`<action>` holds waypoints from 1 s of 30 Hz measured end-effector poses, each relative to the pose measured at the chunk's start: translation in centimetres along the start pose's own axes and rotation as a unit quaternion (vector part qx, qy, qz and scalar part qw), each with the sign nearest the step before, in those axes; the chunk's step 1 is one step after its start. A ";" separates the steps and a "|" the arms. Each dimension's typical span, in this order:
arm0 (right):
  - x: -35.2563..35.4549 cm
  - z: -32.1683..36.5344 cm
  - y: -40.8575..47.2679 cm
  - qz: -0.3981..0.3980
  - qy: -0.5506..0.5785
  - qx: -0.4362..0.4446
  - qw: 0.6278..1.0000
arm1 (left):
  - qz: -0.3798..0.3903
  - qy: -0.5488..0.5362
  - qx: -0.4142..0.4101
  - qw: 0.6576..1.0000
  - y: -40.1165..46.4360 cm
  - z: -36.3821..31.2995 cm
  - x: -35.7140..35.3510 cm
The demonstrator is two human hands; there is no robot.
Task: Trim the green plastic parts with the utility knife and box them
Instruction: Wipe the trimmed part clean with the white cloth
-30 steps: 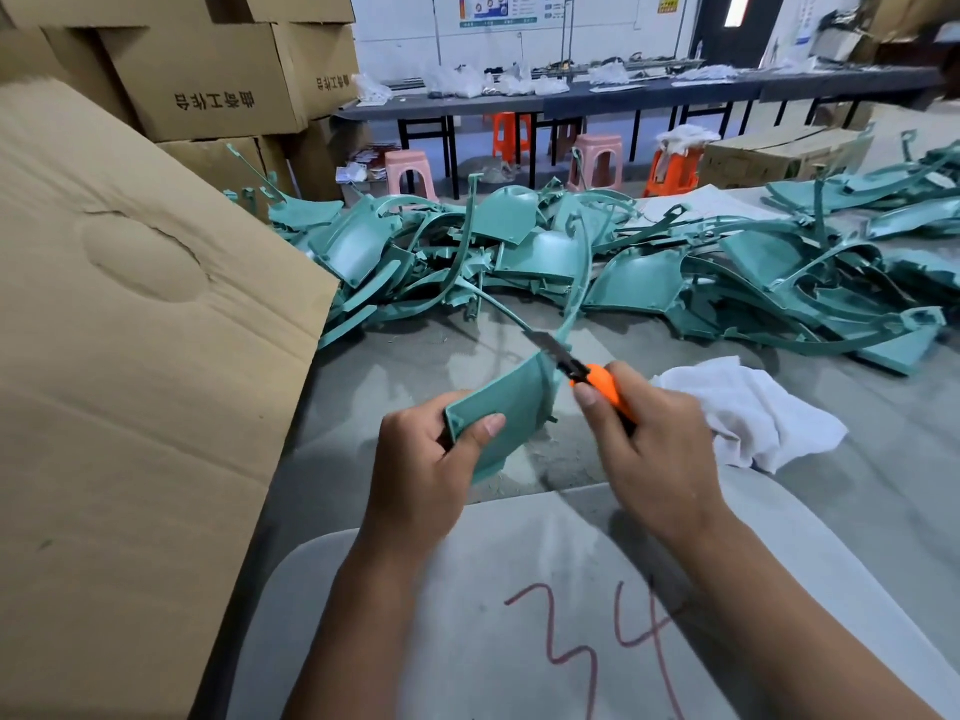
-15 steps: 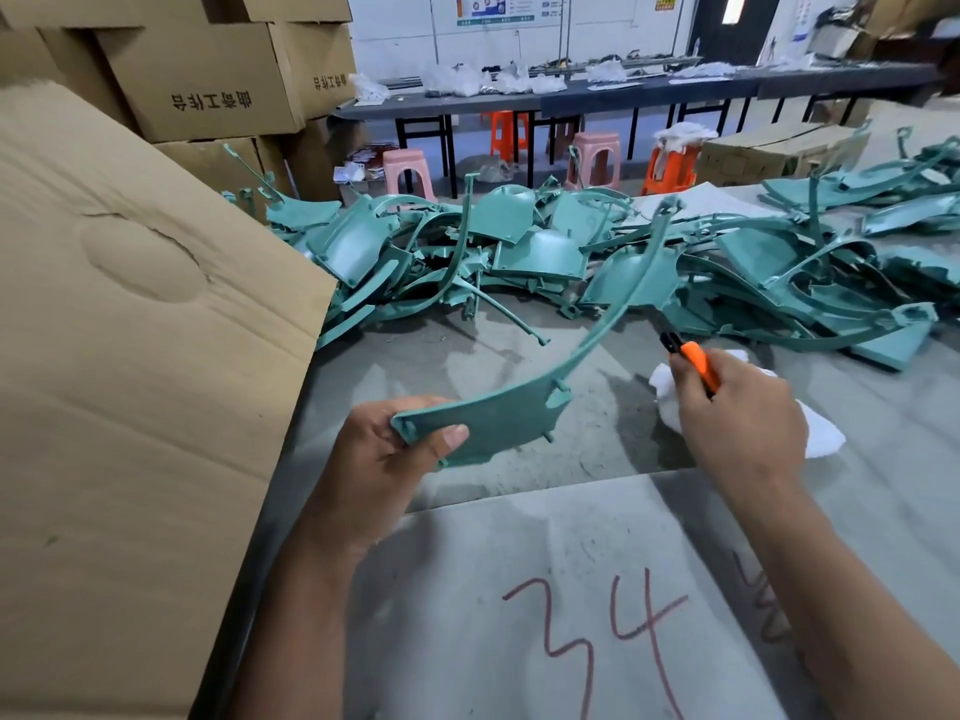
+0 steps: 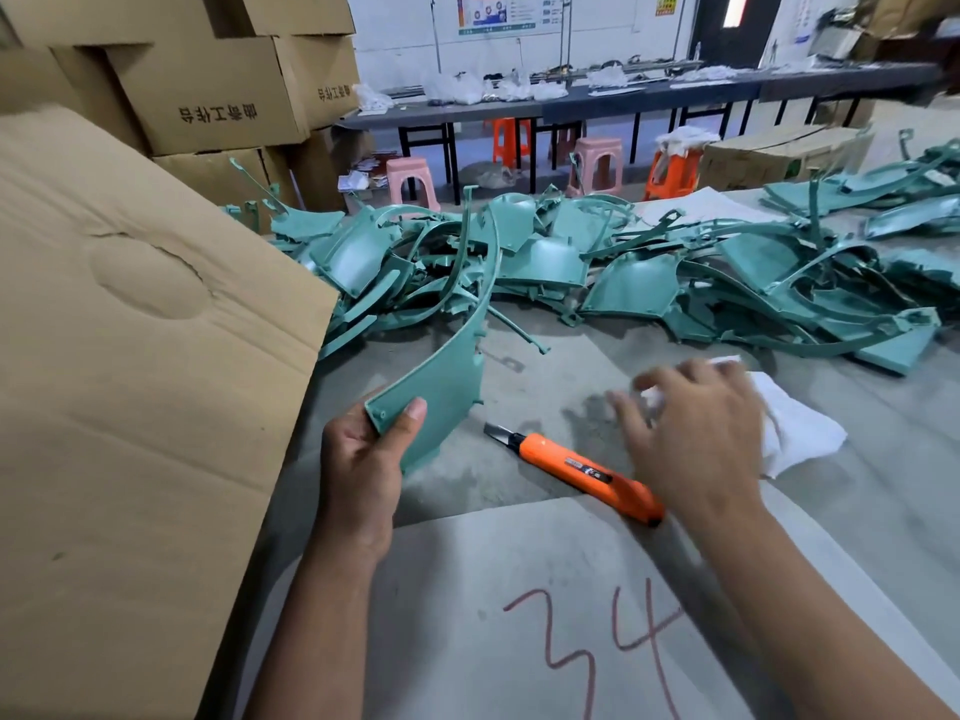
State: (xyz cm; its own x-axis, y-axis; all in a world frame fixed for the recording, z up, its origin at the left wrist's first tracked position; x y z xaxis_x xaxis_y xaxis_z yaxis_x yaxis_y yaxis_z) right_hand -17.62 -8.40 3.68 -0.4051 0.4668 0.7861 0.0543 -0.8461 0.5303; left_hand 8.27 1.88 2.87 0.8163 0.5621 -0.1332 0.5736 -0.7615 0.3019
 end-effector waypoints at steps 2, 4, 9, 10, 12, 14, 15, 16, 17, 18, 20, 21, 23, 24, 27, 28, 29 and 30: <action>0.4 -2.6 1.0 -0.004 -0.069 -0.103 0.992 | 0.023 0.036 -0.052 0.998 0.1 -0.1 -0.1; 0.3 -4.8 1.4 0.069 -0.083 -0.178 0.978 | 0.056 0.103 -0.133 0.984 -0.1 -0.5 -0.4; -0.5 -5.6 1.7 0.089 0.012 -0.142 0.986 | 0.068 0.236 -0.257 0.935 -0.8 -1.1 -2.0; 0.0 -5.0 1.8 0.029 0.069 -0.099 0.992 | 0.058 0.247 -0.266 0.930 -1.0 -1.2 -2.4; 1.0 -2.9 1.4 -0.046 0.257 -0.058 0.964 | 0.038 0.273 -0.284 0.919 -1.6 -1.5 -3.1; 0.8 0.2 0.2 0.034 0.527 -0.163 0.834 | 0.023 0.307 -0.292 0.905 -2.3 -1.6 -4.0; 0.4 2.4 -1.0 0.129 0.644 -0.232 0.718 | 0.019 0.325 -0.296 0.898 -2.7 -1.6 -4.4; 0.0 4.4 -2.3 0.210 0.715 -0.276 0.607 | 0.016 0.341 -0.303 0.889 -3.1 -1.6 -4.9; -0.1 5.9 -3.5 0.264 0.750 -0.280 0.537 | 0.016 0.355 -0.311 0.882 -3.5 -1.6 -5.3; 0.1 7.0 -4.4 0.296 0.761 -0.256 0.517 | 0.014 0.365 -0.317 0.875 -3.8 -1.6 -5.6; 0.2 8.0 -5.4 0.317 0.739 -0.213 0.555 | 0.014 0.382 -0.324 0.865 -3.9 -1.5 -6.0; 0.2 8.1 -5.5 0.313 0.723 -0.200 0.582 | 0.020 0.391 -0.325 0.861 -3.8 -1.4 -6.1; 0.3 7.9 -5.2 0.301 0.700 -0.191 0.618 | 0.048 0.398 -0.316 0.860 -3.7 -1.4 -6.3; 0.3 7.9 -5.1 0.300 0.699 -0.198 0.618 | 0.064 0.391 -0.312 0.863 -3.6 -1.4 -6.4; 0.0 7.3 -4.8 0.289 0.691 -0.234 0.620 | 0.104 0.366 -0.304 0.874 -3.5 -1.0 -6.5; 0.0 7.1 -4.7 0.283 0.684 -0.237 0.629 | 0.112 0.362 -0.302 0.875 -3.4 -0.8 -6.5; 0.0 6.9 -4.6 0.280 0.682 -0.237 0.633 | 0.116 0.360 -0.301 0.875 -3.4 -0.7 -6.5; -0.2 6.7 -4.5 0.278 0.683 -0.241 0.631 | 0.118 0.358 -0.301 0.876 -3.3 -0.6 -6.5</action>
State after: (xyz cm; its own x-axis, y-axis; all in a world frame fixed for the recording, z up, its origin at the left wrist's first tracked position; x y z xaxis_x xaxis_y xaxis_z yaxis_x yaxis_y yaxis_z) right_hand -11.63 -2.93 3.30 -0.8724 -0.3154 -0.3733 0.3837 -0.9152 -0.1235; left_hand 1.06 0.97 3.29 0.5307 0.6348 0.5616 0.0784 -0.6965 0.7133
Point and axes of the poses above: each hand's wrist, its own y-axis towards the middle knuckle, its own x-axis out of the back of the hand, z = x × y, the point moved 3 cm from there along y, towards the middle knuckle, and after that the axes turned 1 degree about -z, right-handed, at the moved point
